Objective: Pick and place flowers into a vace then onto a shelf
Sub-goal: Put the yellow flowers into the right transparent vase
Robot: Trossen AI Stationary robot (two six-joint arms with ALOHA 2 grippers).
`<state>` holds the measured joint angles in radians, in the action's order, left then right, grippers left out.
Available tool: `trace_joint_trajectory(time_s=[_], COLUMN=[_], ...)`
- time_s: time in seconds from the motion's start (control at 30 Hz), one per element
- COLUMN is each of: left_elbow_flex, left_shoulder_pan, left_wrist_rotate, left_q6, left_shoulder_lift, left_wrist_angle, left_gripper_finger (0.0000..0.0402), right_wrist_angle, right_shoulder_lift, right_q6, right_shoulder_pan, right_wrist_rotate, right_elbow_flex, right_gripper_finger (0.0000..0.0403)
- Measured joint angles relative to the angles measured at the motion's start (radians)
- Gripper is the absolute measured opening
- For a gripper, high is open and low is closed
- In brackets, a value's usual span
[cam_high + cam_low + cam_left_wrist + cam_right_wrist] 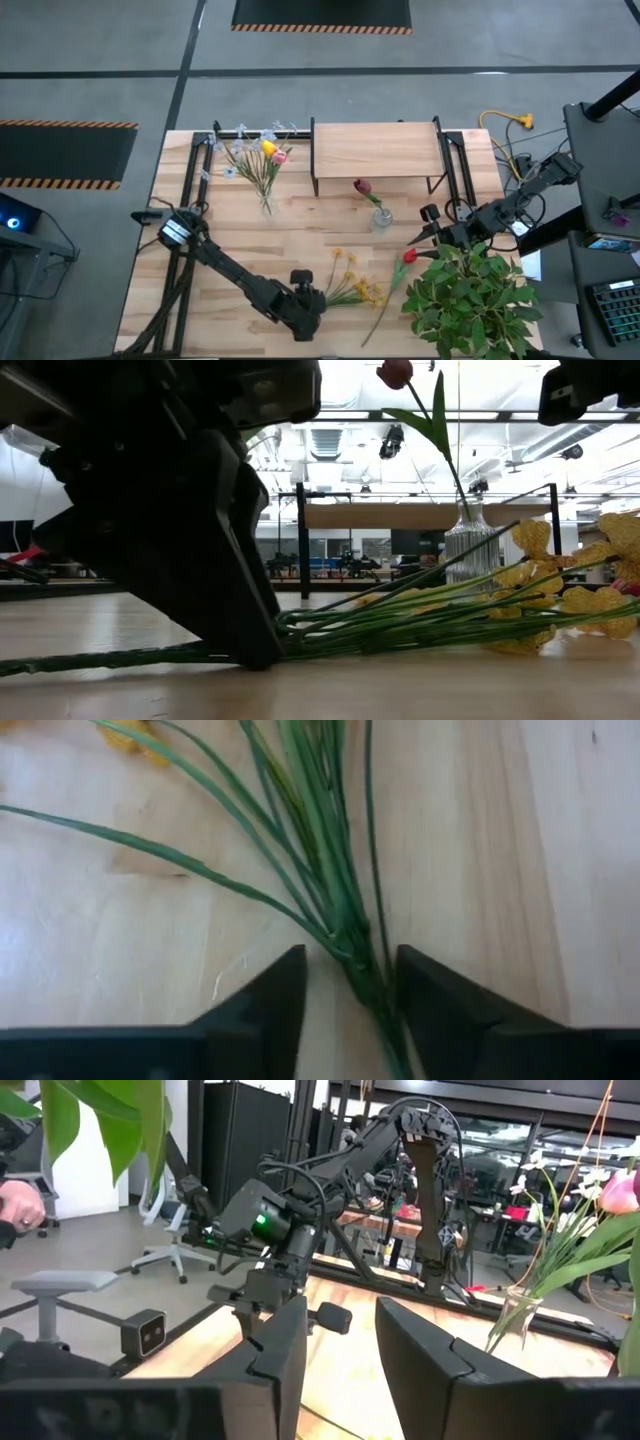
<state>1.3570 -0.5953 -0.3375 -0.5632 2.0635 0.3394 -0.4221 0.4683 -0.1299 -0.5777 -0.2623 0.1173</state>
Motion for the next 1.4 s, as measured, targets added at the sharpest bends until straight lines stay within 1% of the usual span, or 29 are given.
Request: trace_joint_trajectory(time_s=[0.13, 0.17, 0.2, 0.33, 0.47, 0.53, 0.67, 0.77, 0.83, 0.9, 1.0, 1.07, 1.13, 1.2, 1.27, 1.4], left_elbow_flex=[-0.004, -0.004, -0.004, -0.001, -0.009, -0.011, -0.067, -0.157, -0.249, -0.371, -0.568, -0.686, -0.783, -0.847, -0.878, -0.875], left_shoulder_pan=[0.002, 0.002, 0.003, 0.002, 0.002, 0.0, -0.013, -0.019, -0.022, -0.025, -0.027, -0.026, -0.013, -0.002, 0.004, 0.008], left_wrist_rotate=[0.023, 0.024, 0.026, 0.023, 0.003, -0.048, -0.175, -0.231, -0.25, -0.248, -0.232, -0.226, -0.223, -0.225, -0.222, -0.218], left_q6=[0.011, 0.025, 0.04, 0.074, 0.076, 0.079, 0.098, 0.125, 0.17, 0.251, 0.407, 0.465, 0.492, 0.52, 0.563, 0.643], left_shoulder_lift=[-0.002, -0.002, -0.003, -0.027, -0.098, -0.15, -0.259, -0.36, -0.431, -0.495, -0.571, -0.608, -0.628, -0.639, -0.644, -0.645], left_wrist_angle=[0.01, 0.013, 0.015, 0.087, 0.18, 0.201, 0.149, 0.017, -0.128, -0.323, -0.716, -0.952, -1.117, -1.219, -1.279, -1.299], left_gripper_finger=[0.0041, 0.0022, 0.0014, 0.0011, 0.0002, 0.0001, 0.0001, 0.0, 0.0, 0.0, 0.0, 0.0, 0.0, 0.0, 0.0, 0.0], right_wrist_angle=[0.0, 0.0, 0.0, 0.0, -0.001, 0.0, 0.0, 0.0, 0.0, 0.0, 0.0, -0.001, -0.004, -0.009, -0.012, -0.091], right_shoulder_lift=[0.0, 0.0, 0.0, 0.0, 0.0, 0.0, 0.0, 0.0, 0.0, 0.0, 0.0, 0.0, 0.0, 0.0, 0.008, 0.047], right_q6=[0.0, 0.0, 0.0, 0.0, 0.0, 0.0, 0.0, 0.0, 0.019, 0.062, 0.115, 0.116, 0.089, 0.044, -0.007, -0.085], right_shoulder_pan=[0.0, 0.0, 0.0, 0.0, 0.0, 0.0, 0.0, 0.0, 0.0, 0.0, 0.0, 0.0, 0.0, 0.0, 0.0, 0.001], right_wrist_rotate=[0.0, 0.0, 0.0, 0.0, 0.0, 0.0, 0.0, 0.0, 0.0, 0.001, 0.002, 0.002, 0.002, 0.001, 0.005, 0.006], right_elbow_flex=[0.0, 0.0, 0.0, 0.0, 0.0, 0.0, 0.0, 0.0, 0.0, 0.0, 0.0, 0.0, 0.0, 0.0, 0.0, 0.0], right_gripper_finger=[0.0109, 0.0109, 0.011, 0.0113, 0.0112, 0.0109, 0.0103, 0.0098, 0.0096, 0.0094, 0.0091, 0.0089, 0.0089, 0.0091, 0.0097, 0.0129])
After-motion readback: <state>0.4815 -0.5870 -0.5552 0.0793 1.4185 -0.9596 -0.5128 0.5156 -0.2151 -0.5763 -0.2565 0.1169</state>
